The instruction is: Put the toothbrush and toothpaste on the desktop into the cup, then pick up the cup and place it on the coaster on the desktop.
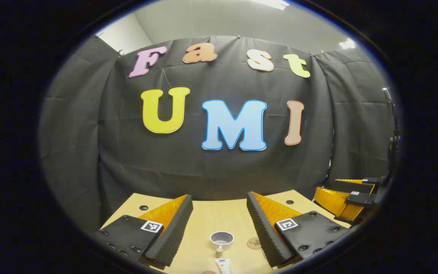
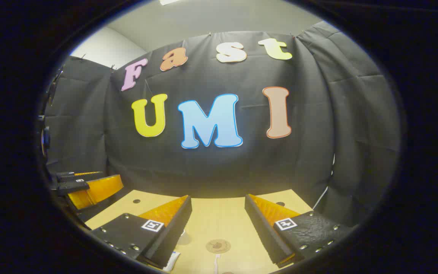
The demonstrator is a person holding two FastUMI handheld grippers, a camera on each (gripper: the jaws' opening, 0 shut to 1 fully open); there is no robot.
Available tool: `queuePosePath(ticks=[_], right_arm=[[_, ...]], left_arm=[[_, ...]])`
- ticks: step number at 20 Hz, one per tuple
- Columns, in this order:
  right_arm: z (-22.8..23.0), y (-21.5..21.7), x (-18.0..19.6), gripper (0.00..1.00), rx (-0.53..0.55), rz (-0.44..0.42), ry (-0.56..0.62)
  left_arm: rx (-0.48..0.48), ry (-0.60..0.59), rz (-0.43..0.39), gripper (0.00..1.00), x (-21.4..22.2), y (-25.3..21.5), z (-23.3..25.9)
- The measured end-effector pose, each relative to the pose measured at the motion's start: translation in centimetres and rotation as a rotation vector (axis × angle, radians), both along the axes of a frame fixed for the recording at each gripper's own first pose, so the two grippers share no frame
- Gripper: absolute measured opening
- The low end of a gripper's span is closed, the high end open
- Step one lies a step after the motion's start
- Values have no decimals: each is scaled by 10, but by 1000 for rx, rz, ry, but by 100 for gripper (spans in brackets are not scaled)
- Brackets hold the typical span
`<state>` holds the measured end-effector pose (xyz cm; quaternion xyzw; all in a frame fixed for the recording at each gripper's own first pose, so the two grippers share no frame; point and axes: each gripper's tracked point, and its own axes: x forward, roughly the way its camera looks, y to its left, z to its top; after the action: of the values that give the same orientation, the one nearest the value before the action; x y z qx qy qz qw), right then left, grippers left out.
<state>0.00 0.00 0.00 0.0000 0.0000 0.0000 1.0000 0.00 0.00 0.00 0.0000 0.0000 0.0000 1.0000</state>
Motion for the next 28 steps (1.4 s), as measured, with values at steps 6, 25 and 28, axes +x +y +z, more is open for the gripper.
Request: queuePosePath(ticks=[6,25,28], right_arm=[[-4,-2,0,90,8,-2,12],[-74,3,9,91,15,20,224],[-107,3,14,91,23,25,340]], left_arm=[[-2,13,5,93,-3,-3,-4],[-26,252,-56,94,5,-16,-103],[-34,347,-69,93,6,-17,-144]])
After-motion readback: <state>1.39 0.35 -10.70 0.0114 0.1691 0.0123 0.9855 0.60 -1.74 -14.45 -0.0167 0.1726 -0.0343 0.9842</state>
